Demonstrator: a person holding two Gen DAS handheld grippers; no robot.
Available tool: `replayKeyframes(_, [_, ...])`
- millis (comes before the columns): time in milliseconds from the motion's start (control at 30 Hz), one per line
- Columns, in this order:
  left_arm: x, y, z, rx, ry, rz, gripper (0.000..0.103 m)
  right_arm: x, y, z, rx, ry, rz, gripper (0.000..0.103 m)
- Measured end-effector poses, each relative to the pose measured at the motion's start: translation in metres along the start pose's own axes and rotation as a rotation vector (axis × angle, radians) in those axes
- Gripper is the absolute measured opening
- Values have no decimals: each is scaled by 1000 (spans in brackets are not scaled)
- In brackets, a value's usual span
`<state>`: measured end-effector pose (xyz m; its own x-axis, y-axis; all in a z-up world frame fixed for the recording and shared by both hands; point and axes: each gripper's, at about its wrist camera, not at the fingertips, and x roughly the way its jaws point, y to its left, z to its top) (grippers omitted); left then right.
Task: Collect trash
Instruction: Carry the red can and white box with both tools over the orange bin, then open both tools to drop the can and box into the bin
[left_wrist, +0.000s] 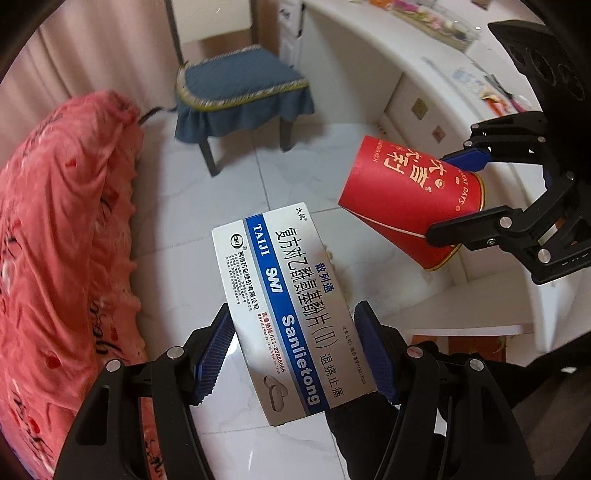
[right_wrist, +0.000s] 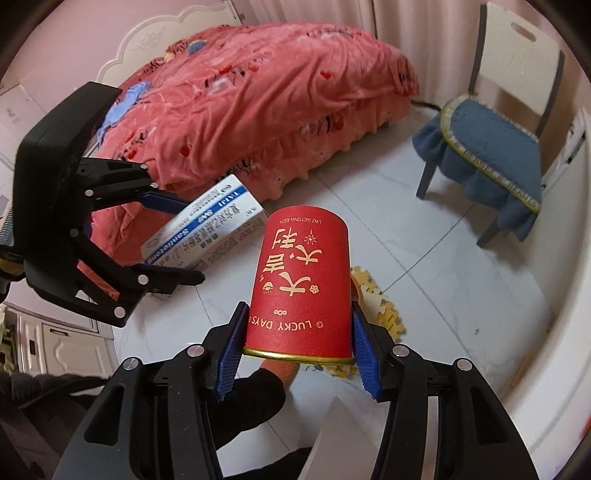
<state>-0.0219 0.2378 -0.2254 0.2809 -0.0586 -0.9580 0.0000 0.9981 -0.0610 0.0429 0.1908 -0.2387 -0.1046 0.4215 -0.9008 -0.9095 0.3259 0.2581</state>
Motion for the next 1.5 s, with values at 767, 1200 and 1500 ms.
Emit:
replayKeyframes(767, [88,35,-16,-12,103,-62,75,135,-28,8,111,138,10,67])
replayKeyframes(1200, [77,30,-15,-16,109,-65,75,112,-26,5,119,117,24,67])
replayKeyframes(1500, [45,13,-3,37,70,-52,75,52,-21,-4,104,63,23,68])
